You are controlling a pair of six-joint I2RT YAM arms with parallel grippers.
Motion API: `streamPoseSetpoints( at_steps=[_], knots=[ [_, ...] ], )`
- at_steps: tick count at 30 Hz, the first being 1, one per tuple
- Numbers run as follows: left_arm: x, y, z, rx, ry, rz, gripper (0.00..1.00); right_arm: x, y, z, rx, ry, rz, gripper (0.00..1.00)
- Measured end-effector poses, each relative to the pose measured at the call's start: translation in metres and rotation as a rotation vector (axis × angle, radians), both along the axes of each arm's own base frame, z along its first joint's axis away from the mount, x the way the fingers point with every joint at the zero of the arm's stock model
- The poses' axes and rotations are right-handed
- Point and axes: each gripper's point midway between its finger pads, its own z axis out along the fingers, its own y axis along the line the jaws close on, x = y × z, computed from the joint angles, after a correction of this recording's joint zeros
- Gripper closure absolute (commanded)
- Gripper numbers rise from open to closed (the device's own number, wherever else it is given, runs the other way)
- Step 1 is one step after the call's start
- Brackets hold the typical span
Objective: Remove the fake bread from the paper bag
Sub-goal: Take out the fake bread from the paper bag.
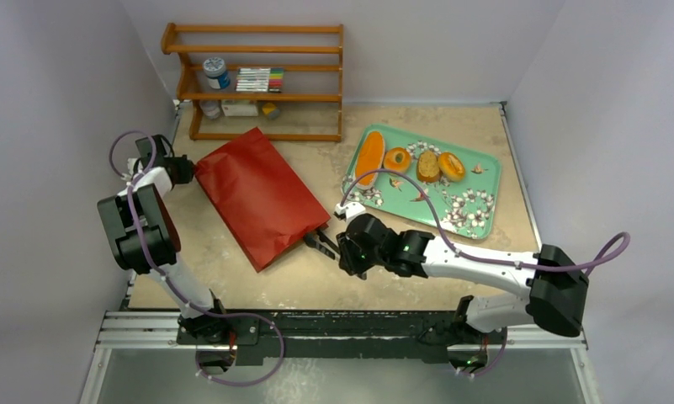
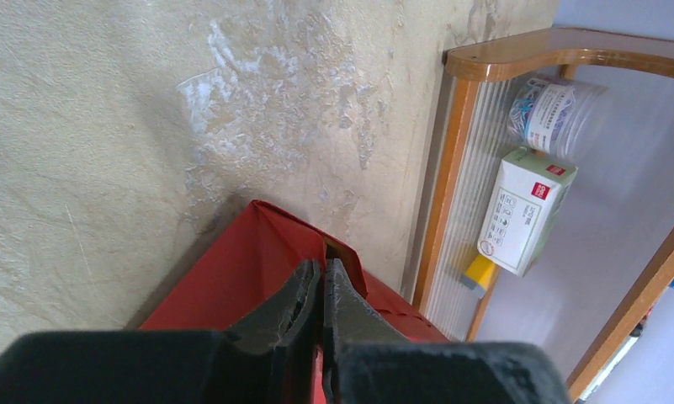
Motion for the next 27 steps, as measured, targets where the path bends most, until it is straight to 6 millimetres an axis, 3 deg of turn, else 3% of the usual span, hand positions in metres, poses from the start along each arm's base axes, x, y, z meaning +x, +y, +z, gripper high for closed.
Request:
streamPoseSetpoints(
  at_steps=[6, 18, 27],
  knots=[
    [-0.004, -0.004, 0.004, -0.016, -0.021, 0.012, 1.00, 0.003, 0.006, -0.007, -0.005, -0.001, 0.006, 0.71],
    [-0.002, -0.004, 0.053, -0.018, -0.144, 0.052, 1.00, -0.006, 0.006, -0.010, 0.022, -0.009, 0.028, 0.72],
    [-0.006, -0.006, 0.057, -0.037, -0.157, 0.073, 1.00, -0.010, 0.008, -0.010, 0.031, -0.013, 0.040, 0.73]
  ],
)
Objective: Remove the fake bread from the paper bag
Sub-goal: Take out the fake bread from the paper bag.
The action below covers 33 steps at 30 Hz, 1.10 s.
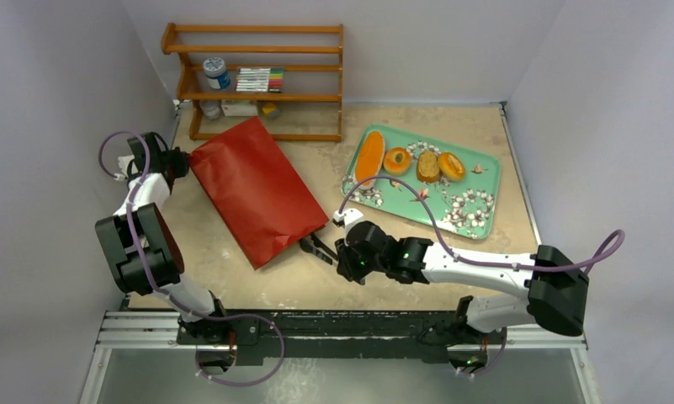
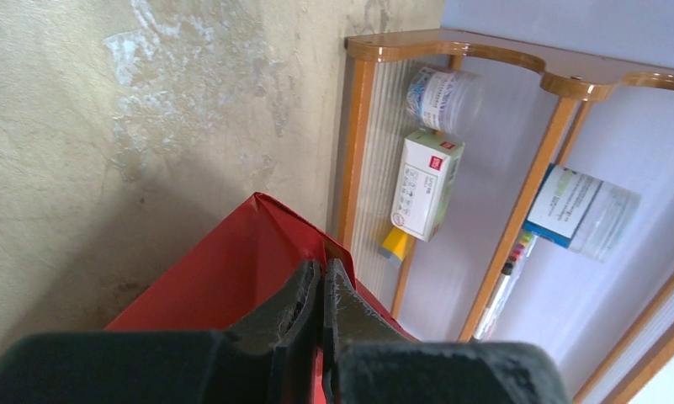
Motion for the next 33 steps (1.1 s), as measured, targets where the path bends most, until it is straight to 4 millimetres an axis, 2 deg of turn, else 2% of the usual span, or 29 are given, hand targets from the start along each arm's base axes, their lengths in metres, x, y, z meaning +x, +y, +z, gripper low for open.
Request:
streamPoseSetpoints(
  at_steps=[6, 13, 16, 19, 25, 33],
  knots=[
    [-0.001, -0.005, 0.020, 0.003, -0.045, -0.008, 1.00, 0.002, 0.001, 0.001, 0.004, -0.008, -0.007, 0.73],
    [-0.010, -0.016, 0.082, 0.061, -0.170, -0.034, 1.00, 0.006, 0.003, -0.004, -0.006, -0.017, -0.017, 0.74],
    [-0.014, -0.024, 0.095, 0.074, -0.203, -0.046, 1.00, 0.007, 0.005, -0.002, -0.004, -0.018, -0.017, 0.74],
    [-0.019, -0.031, 0.092, 0.076, -0.199, -0.060, 1.00, 0.009, 0.009, 0.000, -0.003, -0.020, -0.015, 0.74],
    [-0.027, -0.036, 0.065, 0.055, -0.139, -0.063, 1.00, 0.012, 0.016, 0.003, -0.001, -0.022, -0.014, 0.74],
    [-0.030, -0.034, 0.062, 0.064, -0.114, -0.050, 1.00, 0.013, 0.017, 0.006, -0.004, -0.030, -0.004, 0.75]
  ],
)
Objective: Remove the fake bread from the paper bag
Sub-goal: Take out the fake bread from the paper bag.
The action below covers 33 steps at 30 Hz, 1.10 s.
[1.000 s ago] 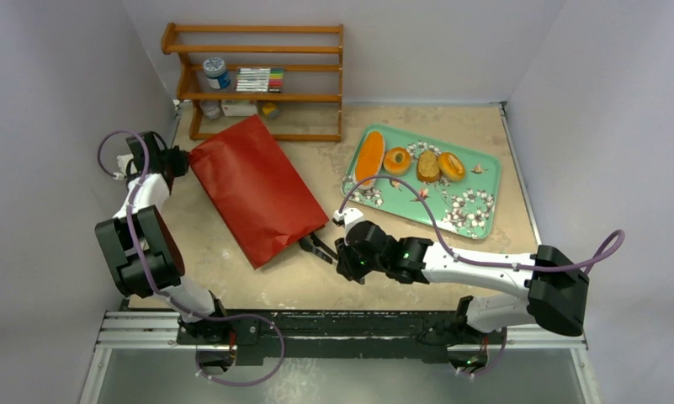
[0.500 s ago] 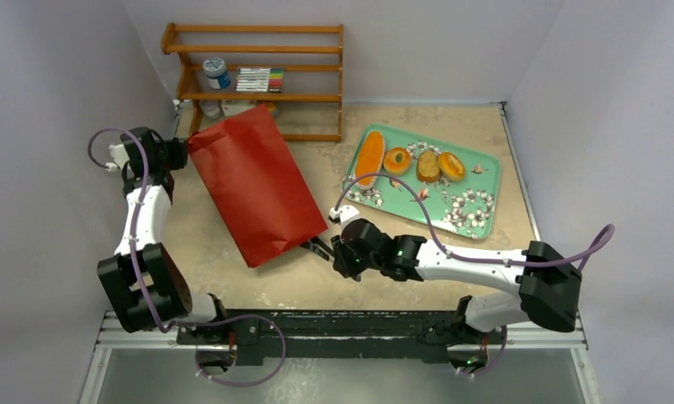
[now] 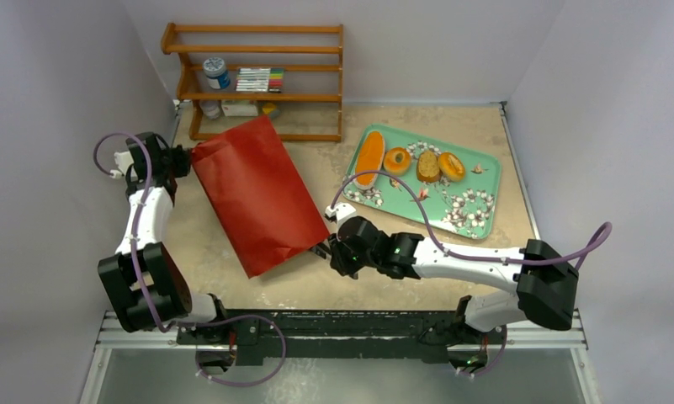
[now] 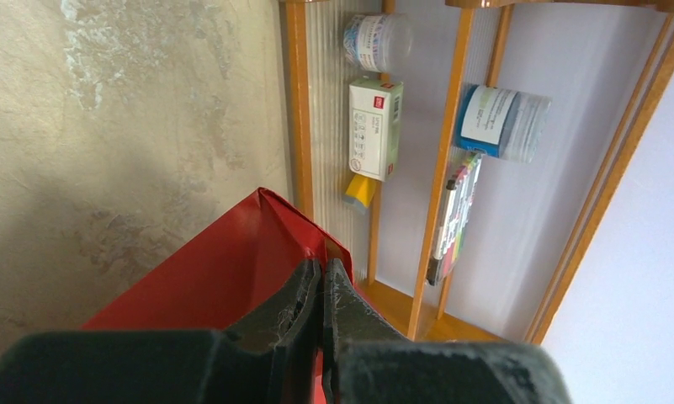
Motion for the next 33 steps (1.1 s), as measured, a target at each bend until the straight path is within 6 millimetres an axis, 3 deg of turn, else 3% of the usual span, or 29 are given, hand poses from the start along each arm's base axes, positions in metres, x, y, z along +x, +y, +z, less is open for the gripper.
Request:
streamPoseSetpoints(
  at_steps=[11, 16, 26, 33],
  knots=[
    [0.009, -0.010, 0.041, 0.031, -0.087, -0.008, 1.00, 0.001, 0.001, -0.001, -0.007, -0.005, 0.008, 0.75],
    [0.009, -0.020, 0.050, 0.030, -0.113, -0.029, 1.00, 0.002, 0.002, -0.006, -0.024, 0.000, 0.010, 0.75],
    [0.009, -0.026, 0.062, 0.036, -0.135, -0.036, 1.00, 0.008, 0.010, 0.007, -0.008, -0.024, 0.019, 0.79],
    [0.008, -0.044, 0.082, 0.055, -0.165, -0.067, 1.00, 0.016, 0.007, 0.007, -0.019, -0.025, 0.004, 0.79]
  ],
)
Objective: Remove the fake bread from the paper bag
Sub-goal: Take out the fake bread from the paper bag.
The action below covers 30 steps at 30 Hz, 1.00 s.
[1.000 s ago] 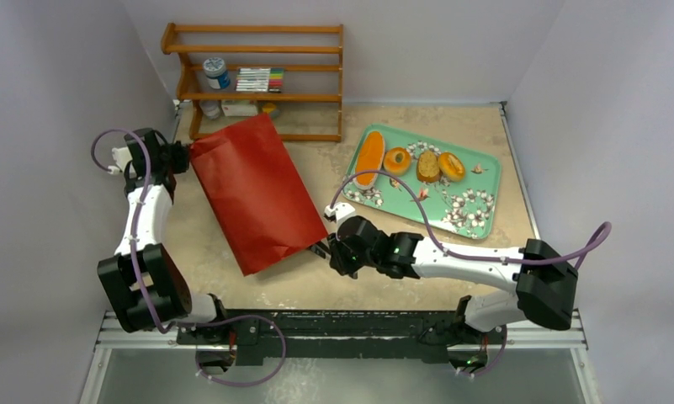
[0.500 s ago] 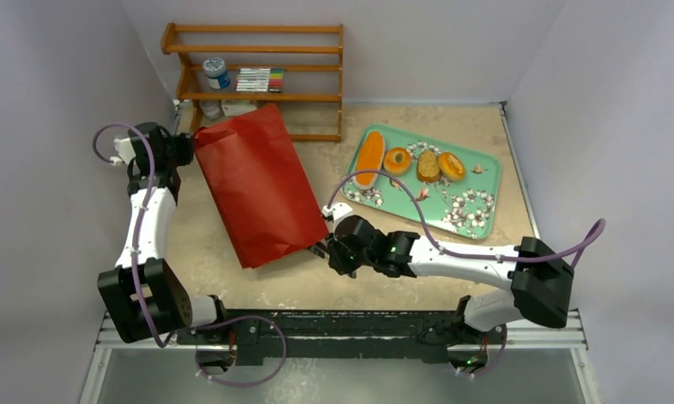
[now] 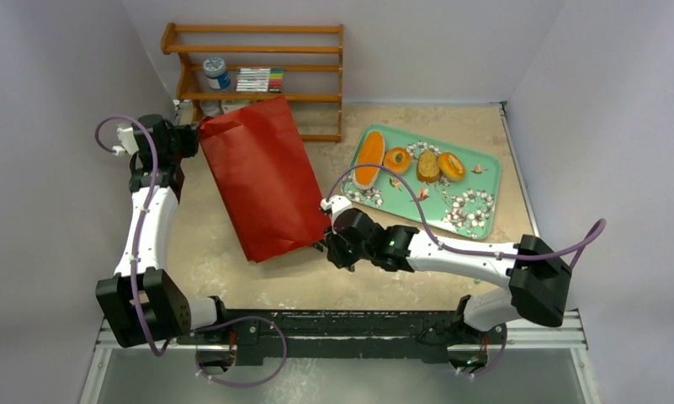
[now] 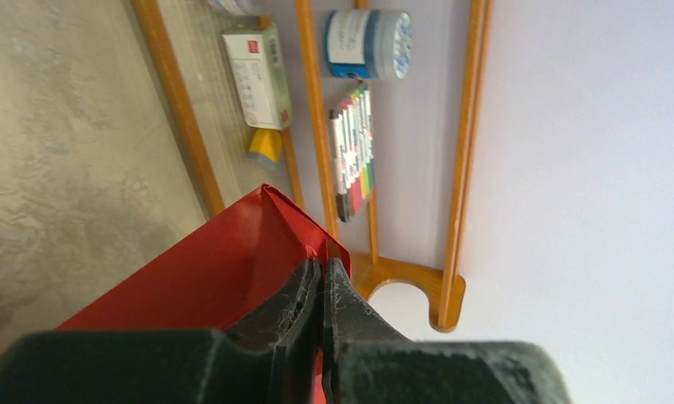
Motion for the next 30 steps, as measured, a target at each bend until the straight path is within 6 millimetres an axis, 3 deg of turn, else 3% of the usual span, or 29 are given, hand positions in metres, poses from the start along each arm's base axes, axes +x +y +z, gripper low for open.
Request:
streamPoseSetpoints(
  at_steps=[5, 15, 25, 27, 30],
  knots=[
    [-0.001, -0.008, 0.018, 0.018, -0.040, -0.015, 1.00, 0.002, 0.001, 0.000, -0.004, -0.001, 0.001, 0.79],
    [-0.008, -0.010, 0.007, 0.043, 0.000, -0.011, 1.00, 0.001, 0.001, -0.002, -0.026, 0.012, 0.004, 0.79],
    [-0.019, 0.006, -0.032, 0.077, 0.120, 0.059, 1.00, 0.001, 0.004, -0.004, -0.035, 0.018, 0.014, 0.79],
    [-0.024, 0.014, -0.052, 0.078, 0.152, 0.090, 1.00, 0.002, 0.004, -0.005, -0.039, 0.018, 0.013, 0.78],
    [-0.043, 0.023, -0.100, 0.054, 0.259, 0.143, 1.00, 0.002, 0.003, -0.005, -0.044, 0.012, 0.016, 0.77]
  ],
)
